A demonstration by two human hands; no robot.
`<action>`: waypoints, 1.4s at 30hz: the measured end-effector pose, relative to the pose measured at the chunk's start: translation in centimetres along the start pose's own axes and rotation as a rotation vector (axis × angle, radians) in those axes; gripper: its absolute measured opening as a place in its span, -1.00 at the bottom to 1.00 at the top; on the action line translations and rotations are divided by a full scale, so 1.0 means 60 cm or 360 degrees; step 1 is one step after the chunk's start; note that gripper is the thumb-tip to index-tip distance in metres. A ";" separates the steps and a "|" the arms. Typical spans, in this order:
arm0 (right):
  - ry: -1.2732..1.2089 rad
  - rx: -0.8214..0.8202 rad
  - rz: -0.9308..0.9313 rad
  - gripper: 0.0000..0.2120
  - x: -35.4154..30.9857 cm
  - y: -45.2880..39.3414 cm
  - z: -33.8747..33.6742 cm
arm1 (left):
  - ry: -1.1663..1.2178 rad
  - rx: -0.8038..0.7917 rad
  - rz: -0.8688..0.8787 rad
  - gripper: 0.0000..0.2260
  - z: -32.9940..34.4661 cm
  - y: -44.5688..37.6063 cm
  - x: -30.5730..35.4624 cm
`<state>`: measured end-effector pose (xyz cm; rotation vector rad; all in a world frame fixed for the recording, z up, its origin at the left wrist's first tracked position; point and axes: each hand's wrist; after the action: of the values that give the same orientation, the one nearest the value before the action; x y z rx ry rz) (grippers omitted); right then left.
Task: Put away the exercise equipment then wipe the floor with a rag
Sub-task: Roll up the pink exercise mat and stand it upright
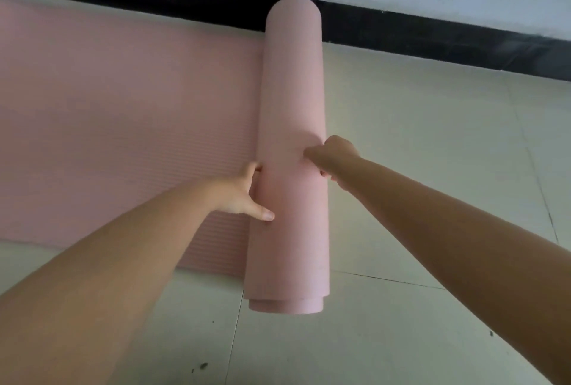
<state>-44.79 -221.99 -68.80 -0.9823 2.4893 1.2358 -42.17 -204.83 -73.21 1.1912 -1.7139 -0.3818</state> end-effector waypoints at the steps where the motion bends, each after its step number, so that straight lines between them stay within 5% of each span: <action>1: 0.0030 0.0009 0.0026 -0.87 -0.013 0.004 0.008 | 0.0083 -0.0069 -0.0006 -0.15 -0.011 0.001 -0.008; 4: 0.0173 0.0105 0.0026 -0.81 -0.051 0.007 0.026 | 0.0205 -0.0115 -0.0045 -0.38 -0.056 -0.003 -0.018; 8: 0.0140 0.0146 -0.0007 -0.56 -0.082 0.017 0.041 | -0.0153 0.0463 0.0057 -0.66 -0.117 -0.026 -0.019; 12: -0.0097 0.0127 -0.0043 -0.50 -0.105 0.040 0.072 | -0.0054 0.0792 0.0185 -0.64 -0.159 -0.048 -0.029; 17: -0.0184 0.0311 0.0034 -0.45 -0.129 0.054 0.121 | 0.0008 0.0561 0.0268 -0.43 -0.168 -0.059 -0.042; 22: -0.0652 0.0437 0.0290 -0.44 -0.152 0.079 0.158 | 0.0335 0.0259 0.0229 -0.42 -0.181 -0.053 -0.098; 25: -0.0435 0.0412 0.0287 -0.49 -0.172 0.075 0.166 | 0.0490 0.0235 0.0244 -0.48 -0.187 -0.048 -0.136; 31: -0.0011 0.0299 0.0268 -0.54 -0.182 0.057 0.162 | 0.0407 0.0600 0.0068 -0.47 -0.180 -0.028 -0.170; 38: 0.0174 0.0085 0.0177 -0.61 -0.169 0.048 0.146 | 0.0952 0.0086 -0.0074 -0.48 -0.112 0.013 -0.197; 42: 0.0040 0.0103 0.0147 -0.59 -0.133 0.048 0.149 | 0.1360 0.0086 -0.0055 -0.47 -0.075 0.015 -0.180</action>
<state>-41.57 -210.13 -69.13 -0.8821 2.6034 1.1671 -38.43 -194.14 -76.20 1.1832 -0.9613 0.1557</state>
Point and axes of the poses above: each hand's wrist, its own y-axis away from the middle knuckle, its own z-axis out of the palm, x = y × z, and after that the axes turned 6 degrees about z, right-handed
